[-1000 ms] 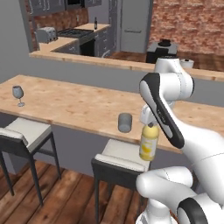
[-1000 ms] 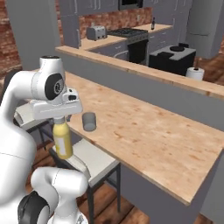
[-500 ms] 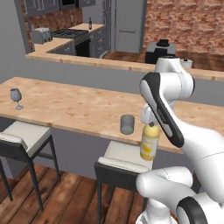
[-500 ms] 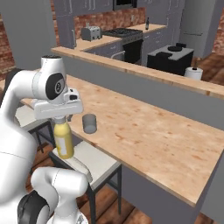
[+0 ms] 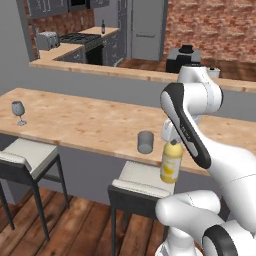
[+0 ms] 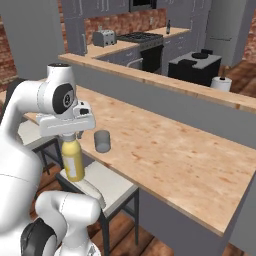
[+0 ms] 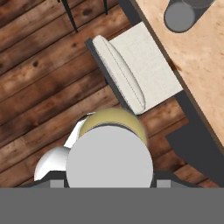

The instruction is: There is a wine glass and glass cup on the dining counter. Place the wine bottle next to the wine glass and the juice bottle next to the glass cup.

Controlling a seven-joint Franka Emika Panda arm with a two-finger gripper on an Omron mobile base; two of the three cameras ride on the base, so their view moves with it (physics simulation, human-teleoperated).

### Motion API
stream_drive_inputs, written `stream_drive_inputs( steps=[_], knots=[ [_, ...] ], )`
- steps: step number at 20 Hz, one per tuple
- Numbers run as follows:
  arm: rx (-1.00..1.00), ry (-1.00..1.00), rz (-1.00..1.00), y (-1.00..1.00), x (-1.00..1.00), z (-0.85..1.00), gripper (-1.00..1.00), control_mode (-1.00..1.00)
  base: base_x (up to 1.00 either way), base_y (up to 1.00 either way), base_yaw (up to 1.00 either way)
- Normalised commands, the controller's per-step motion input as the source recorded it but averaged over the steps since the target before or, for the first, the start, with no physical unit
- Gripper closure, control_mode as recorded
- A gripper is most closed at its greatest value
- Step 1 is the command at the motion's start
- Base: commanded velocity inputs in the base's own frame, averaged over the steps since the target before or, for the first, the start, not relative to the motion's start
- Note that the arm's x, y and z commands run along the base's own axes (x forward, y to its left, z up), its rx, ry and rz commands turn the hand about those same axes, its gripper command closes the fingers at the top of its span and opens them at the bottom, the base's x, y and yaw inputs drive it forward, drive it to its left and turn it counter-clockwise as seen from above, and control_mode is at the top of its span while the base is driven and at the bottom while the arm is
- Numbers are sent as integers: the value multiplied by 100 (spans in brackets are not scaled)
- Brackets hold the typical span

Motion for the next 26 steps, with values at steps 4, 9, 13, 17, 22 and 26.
stream_drive_inputs(
  steps=[4, 9, 13, 17, 22, 26],
  knots=[
    [0, 0, 0, 0, 0, 0, 100, 100, 0, 0, 0],
    [0, 0, 0, 0, 0, 0, 100, 100, 1, 0, -1],
    [0, 0, 0, 0, 0, 0, 100, 100, 2, -1, -2],
    [0, 4, -16, -6, 16, 0, 100, -100, 5, -4, -6],
    [-7, 2, -40, -8, 42, 0, 100, -100, 0, 0, 0],
    [-3, 0, -34, -13, 46, 6, 100, -100, 0, 0, 0]
  ],
)
